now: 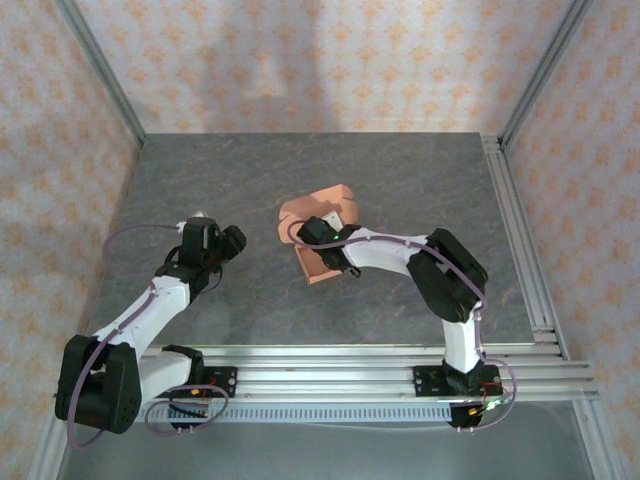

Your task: Fold the paper box

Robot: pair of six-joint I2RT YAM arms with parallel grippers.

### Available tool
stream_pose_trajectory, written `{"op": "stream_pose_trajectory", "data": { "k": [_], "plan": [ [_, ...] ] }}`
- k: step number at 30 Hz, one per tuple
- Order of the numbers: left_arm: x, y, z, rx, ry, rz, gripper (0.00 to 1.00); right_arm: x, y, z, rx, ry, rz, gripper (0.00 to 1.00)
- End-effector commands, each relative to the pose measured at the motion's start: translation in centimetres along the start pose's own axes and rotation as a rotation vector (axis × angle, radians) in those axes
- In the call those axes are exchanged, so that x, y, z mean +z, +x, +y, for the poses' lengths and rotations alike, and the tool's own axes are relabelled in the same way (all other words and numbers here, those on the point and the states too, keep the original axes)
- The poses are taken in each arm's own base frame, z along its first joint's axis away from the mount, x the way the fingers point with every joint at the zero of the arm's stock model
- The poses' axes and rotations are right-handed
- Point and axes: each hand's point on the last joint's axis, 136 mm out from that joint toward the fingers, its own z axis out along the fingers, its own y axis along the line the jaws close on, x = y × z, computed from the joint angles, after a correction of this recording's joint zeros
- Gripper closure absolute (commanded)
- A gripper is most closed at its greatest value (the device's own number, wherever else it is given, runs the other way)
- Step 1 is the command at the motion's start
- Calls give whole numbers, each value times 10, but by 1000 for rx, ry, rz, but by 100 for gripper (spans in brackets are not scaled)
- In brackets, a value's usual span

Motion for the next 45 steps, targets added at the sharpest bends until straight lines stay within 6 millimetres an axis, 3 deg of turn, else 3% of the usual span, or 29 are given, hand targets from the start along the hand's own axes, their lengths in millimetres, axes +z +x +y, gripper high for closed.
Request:
{"op": "stream_pose_trajectory", "data": {
  "k": [1, 3, 9, 15, 20, 27, 35, 41, 45],
  "plan": [
    [-5, -1, 0, 48, -2, 12, 36, -11, 3, 12, 68, -153, 8, 79],
    [-7, -2, -2, 49, 1, 10, 36, -22, -8, 7, 103, -193, -41, 67],
    [-11, -6, -11, 58, 35, -3, 36, -43, -18, -7, 185, -337, -133, 45],
    [-19, -10, -46, 188, 139, -36, 36, -63, -31, -27, 236, -513, -244, 35],
    [-28, -13, -78, 408, 202, -70, 36, -75, -36, -29, 99, -740, -301, 27],
    [-44, -25, -109, 574, 279, -91, 36, -65, -66, -77, 31, -806, -358, 27],
    [-46, -14, -123, 611, 351, -22, 37, -66, -63, -77, -425, -892, -250, 27],
    [-49, -4, -114, 597, 350, -14, 37, -67, -82, -78, -570, -944, -250, 32],
    [-47, -3, -104, 580, 314, -21, 37, -72, -85, -73, -641, -1012, -208, 42]
  ]
}}
